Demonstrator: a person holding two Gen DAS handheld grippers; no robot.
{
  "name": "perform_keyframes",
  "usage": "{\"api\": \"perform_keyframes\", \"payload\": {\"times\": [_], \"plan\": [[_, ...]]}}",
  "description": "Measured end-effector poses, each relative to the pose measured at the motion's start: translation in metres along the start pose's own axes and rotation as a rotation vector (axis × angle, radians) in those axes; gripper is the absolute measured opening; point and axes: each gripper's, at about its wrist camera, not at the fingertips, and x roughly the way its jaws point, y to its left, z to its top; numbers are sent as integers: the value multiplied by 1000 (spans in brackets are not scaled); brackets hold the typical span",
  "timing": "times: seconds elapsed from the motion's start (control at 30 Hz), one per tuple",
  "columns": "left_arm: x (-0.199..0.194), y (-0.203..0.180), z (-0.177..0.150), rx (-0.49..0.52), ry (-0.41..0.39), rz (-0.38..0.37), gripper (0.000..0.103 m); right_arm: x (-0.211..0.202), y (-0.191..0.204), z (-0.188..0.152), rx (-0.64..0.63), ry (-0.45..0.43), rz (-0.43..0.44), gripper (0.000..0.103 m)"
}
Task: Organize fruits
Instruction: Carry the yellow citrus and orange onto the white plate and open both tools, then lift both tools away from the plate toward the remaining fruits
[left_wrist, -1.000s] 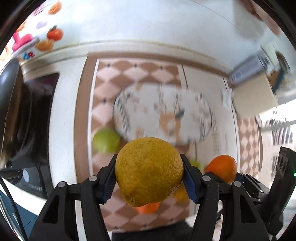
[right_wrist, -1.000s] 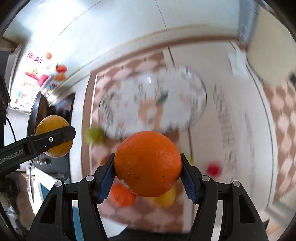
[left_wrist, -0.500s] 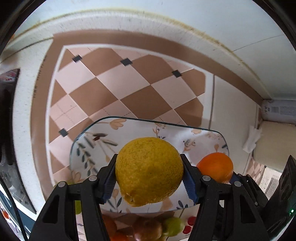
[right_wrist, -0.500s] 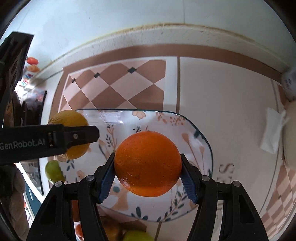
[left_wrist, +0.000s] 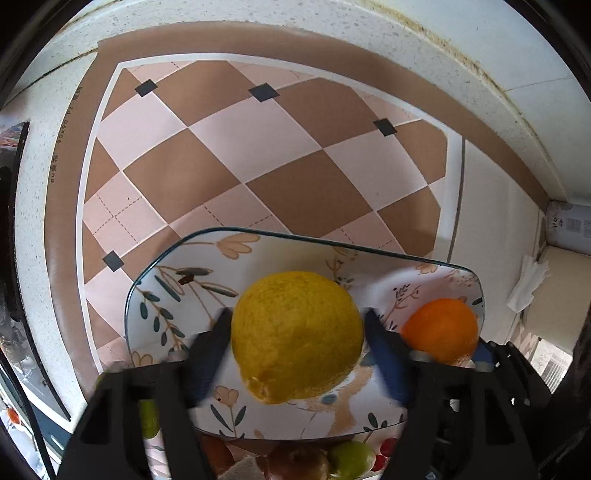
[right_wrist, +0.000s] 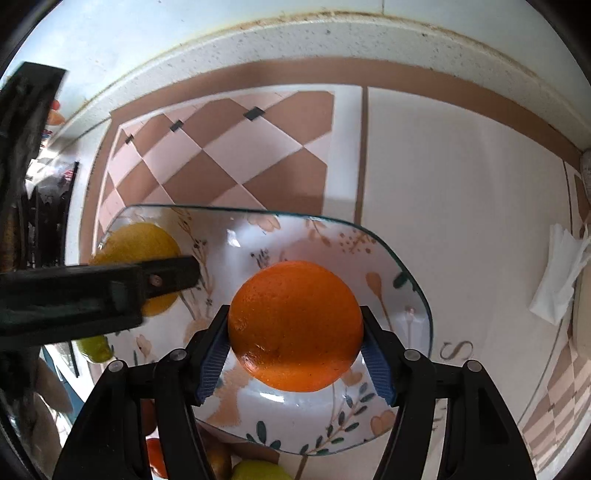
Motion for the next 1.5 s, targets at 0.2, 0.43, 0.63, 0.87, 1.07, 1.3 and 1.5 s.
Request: {"api": "perform_keyframes", "payload": {"times": [0.2,0.43,0.63,0.87,1.07,1.3,1.5], "plan": [[-21,-8,-12,52,-75,36,89,-23,-2,-10,37,-53,-8,94],[-54,-6,-46,101,-235,148,89,-63,-6,-45,87,-132,-63,94],[-81,-6,-101,123,-368,221,89,-93,-5,-90,138,-196,-87,94],[-116,11,-145,141,-474,235,89,-121,15,-133,133,-266,-123,94],[-139,14,-185,152,-540,212,89,-149,31,-163,104,-316,-117,94],[-169,11,-231,170,-615,193,89,-185,42,-202,90,-373,-100,94],[-190,7,-266,189,-664,178,89,-219,50,-232,82,-432,-100,94]]}}
